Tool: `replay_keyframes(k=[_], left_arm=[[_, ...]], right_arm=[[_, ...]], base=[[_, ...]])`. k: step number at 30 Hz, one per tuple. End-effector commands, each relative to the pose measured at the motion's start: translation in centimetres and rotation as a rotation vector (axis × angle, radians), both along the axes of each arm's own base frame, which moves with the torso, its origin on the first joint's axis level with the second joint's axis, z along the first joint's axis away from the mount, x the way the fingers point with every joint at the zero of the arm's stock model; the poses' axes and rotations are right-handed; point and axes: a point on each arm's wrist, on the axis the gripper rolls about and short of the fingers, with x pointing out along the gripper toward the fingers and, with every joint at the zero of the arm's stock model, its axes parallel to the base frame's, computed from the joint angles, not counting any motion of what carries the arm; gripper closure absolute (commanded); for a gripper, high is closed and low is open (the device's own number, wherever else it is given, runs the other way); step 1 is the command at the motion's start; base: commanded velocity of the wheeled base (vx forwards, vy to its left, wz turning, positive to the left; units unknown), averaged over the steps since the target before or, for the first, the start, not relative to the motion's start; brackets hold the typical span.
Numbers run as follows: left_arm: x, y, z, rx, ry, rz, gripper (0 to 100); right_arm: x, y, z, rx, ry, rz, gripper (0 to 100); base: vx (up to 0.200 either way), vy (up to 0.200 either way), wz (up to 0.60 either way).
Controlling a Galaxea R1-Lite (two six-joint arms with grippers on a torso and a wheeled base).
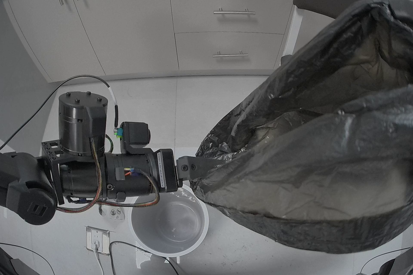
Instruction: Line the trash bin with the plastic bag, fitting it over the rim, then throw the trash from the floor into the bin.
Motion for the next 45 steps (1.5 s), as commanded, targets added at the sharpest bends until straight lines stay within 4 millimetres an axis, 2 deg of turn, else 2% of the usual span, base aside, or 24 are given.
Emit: replay_keyframes(k=[1,11,12,28,34,39,45], left_arm=[[0.5,-0.4,-0.8,-0.006,0.009,-0.014,0],[0.8,-1.1,-1.4,-0.003,0.017,-0.034,0],[0.8,-1.1,-1.4,-0.003,0.017,-0.034,100],[0.2,-1.4,-0.5,-0.066,0.036,-0.037,100],[0.5,0.0,0.7,-0.155,0.047,0.03,100],[0.4,0.2,0.2,-0.158,0.061,0.042,100],[0.6,0.2,0.3,-0.161,0.056,0.049,100]], right_arm=[[-0.4,-0.2,0.1,0.004,-0.004,0.008,100],[-0.5,-0.1,0.2,0.007,-0.005,0.02,100],[-0.5,-0.1,0.2,0.007,-0.005,0.02,100],[-0.5,0.0,0.3,0.011,0.0,0.017,100],[-0.2,0.3,0.0,0.002,0.01,0.017,100],[0.1,0.5,0.0,-0.001,0.013,0.015,100],[0.0,0.5,0.3,0.006,0.008,-0.066,100]], base=[[0.0,0.0,0.0],[0.0,0.0,0.0],[0.0,0.0,0.0],[0.0,0.0,0.0],[0.0,0.0,0.0],[0.0,0.0,0.0],[0.0,0.0,0.0]])
